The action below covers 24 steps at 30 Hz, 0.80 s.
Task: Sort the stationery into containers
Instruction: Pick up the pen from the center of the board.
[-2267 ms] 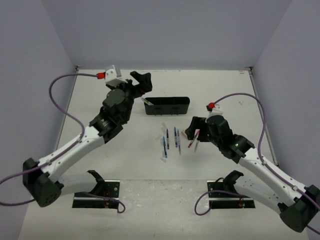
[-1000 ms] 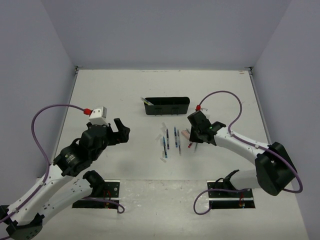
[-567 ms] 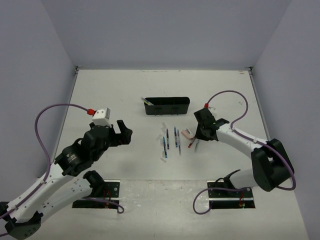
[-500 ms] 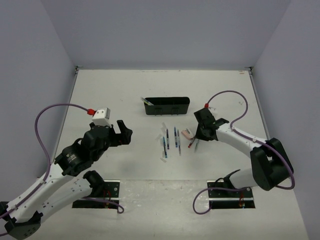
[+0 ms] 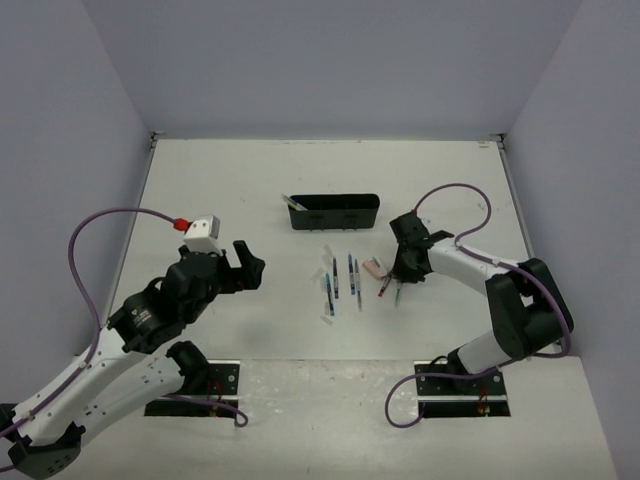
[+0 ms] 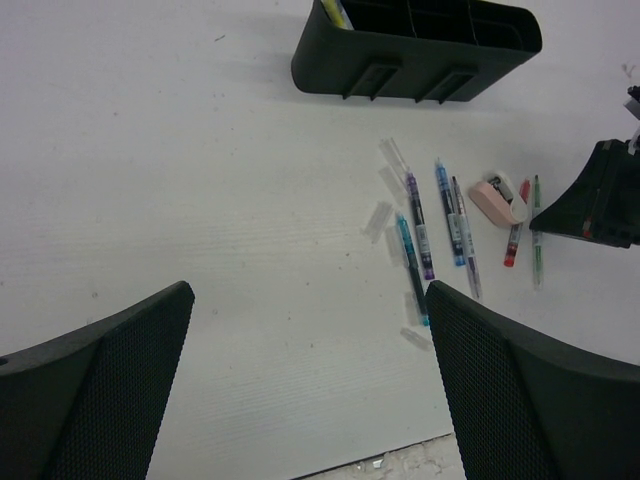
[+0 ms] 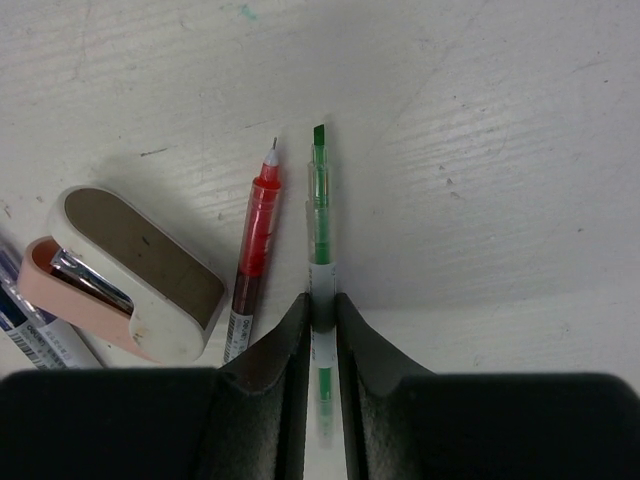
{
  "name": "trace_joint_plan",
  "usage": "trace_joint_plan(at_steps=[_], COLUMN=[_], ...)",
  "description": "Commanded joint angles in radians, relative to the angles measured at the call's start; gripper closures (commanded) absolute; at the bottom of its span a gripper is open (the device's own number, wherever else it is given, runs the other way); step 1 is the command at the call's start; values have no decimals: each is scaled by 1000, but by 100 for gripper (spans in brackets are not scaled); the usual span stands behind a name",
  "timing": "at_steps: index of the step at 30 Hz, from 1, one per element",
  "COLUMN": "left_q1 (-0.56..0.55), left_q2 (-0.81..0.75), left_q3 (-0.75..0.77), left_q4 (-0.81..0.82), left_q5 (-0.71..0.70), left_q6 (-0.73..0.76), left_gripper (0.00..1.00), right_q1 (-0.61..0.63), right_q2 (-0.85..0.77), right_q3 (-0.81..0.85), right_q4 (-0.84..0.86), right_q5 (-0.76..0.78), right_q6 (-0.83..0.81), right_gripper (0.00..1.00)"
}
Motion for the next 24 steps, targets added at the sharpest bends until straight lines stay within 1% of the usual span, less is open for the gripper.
trace_joint_plan(at_steps=[1,2,3,5,9,11,15,17,20,22,23,24], left_q1=[-7,-8,-8,-7,-7,-8,-6,-8,-31,-93,-122,-160], left_q2=[-13,-16,-19,-23,-20,-11,66,139,283,354,401,484], left_q3=[5,4,5,4,4,8,27,30,29,34,46,77], left_q4=[3,3,5,5,8,12,28,64,166,206,221,239], left_q5=[-9,-9,-9,-9,-5,-1,10,41,81,45,20,-8], left_q6=[21,21,22,23,23,23,-2,-23,-63,-106,-112,-148], left_gripper=[0,0,0,0,0,0,0,0,0,0,0,0], right_q1=[-3,-3,-3,-3,-3,-3,-3,1,19,33,39,44], right_q2=[22,21,14,6,-49,-141,-295,-347,-509,-581,-616,-659], right_q3=[40,38,32,22,0,-8,19,33,33,27,27,29], right_q4=[-52,-54,-54,-56,-77,-100,-150,-169,-156,-143,-145,-153], right_q5=[-24,-26,-29,-34,-6,11,17,-2,-86,-154,-157,-168], right_q6=[4,4,5,10,24,26,-2,-23,-56,-69,-67,-71], right_gripper=[86,88,95,100,100,100,100,100,100,100,100,100])
